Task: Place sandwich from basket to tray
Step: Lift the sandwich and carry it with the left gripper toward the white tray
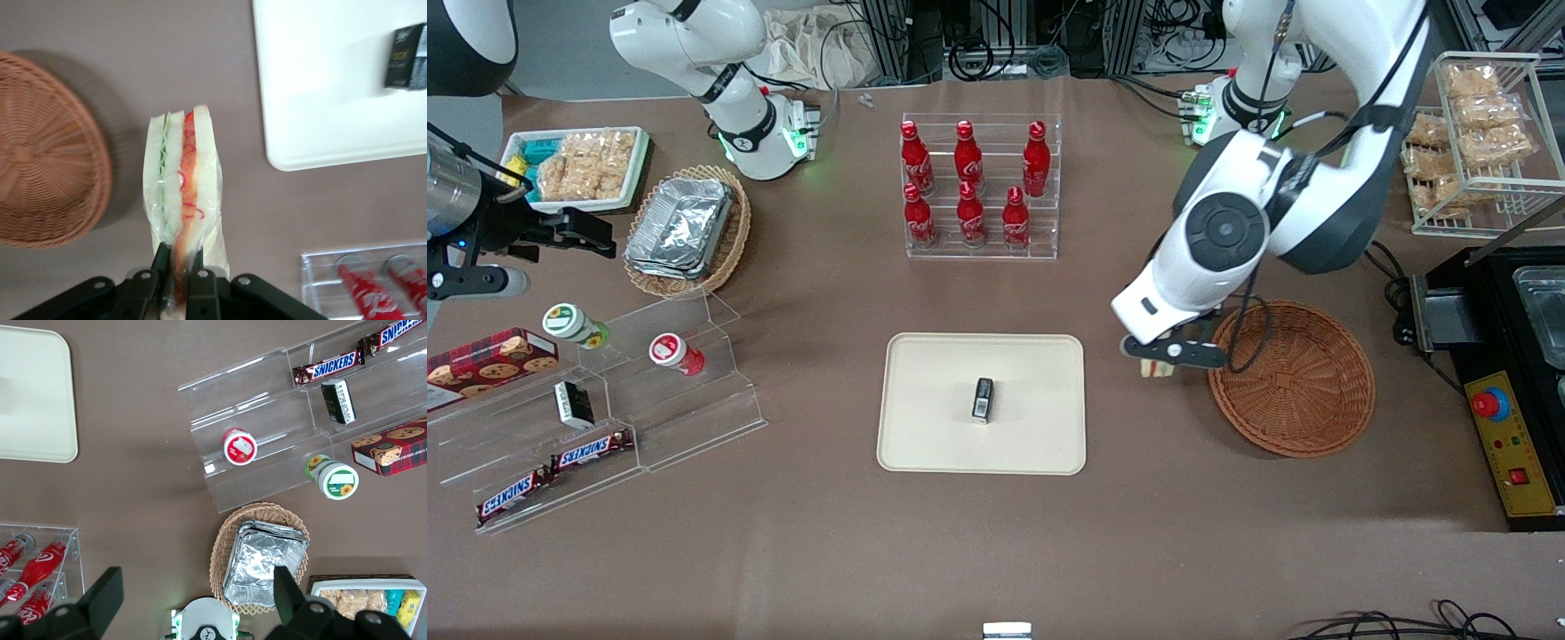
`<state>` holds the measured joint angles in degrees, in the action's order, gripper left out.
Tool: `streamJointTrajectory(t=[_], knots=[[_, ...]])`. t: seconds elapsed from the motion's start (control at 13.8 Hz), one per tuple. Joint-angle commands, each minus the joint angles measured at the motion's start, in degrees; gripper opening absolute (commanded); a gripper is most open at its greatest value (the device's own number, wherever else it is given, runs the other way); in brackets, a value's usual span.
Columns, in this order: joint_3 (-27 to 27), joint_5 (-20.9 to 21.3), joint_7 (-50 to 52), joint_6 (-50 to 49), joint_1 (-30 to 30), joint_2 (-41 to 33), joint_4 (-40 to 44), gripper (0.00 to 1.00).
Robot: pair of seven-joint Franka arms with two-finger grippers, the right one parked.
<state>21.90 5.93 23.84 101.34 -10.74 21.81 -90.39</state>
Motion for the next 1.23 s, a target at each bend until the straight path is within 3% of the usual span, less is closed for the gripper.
streamJointTrajectory(t=[0.0,0.29,0.58,1.16], knots=[[-0.2,1.4,5.0,0.1,-2.8,7.3,8.5,0.00],[-0.5,2.0,8.0,9.6,-6.7,12.6,9.1,0.00],[-0.5,5.4,11.3,16.7,-8.2,17.3,9.0,0.00],[-0.5,6.7,13.5,19.0,-9.2,21.5,8.9,0.00]])
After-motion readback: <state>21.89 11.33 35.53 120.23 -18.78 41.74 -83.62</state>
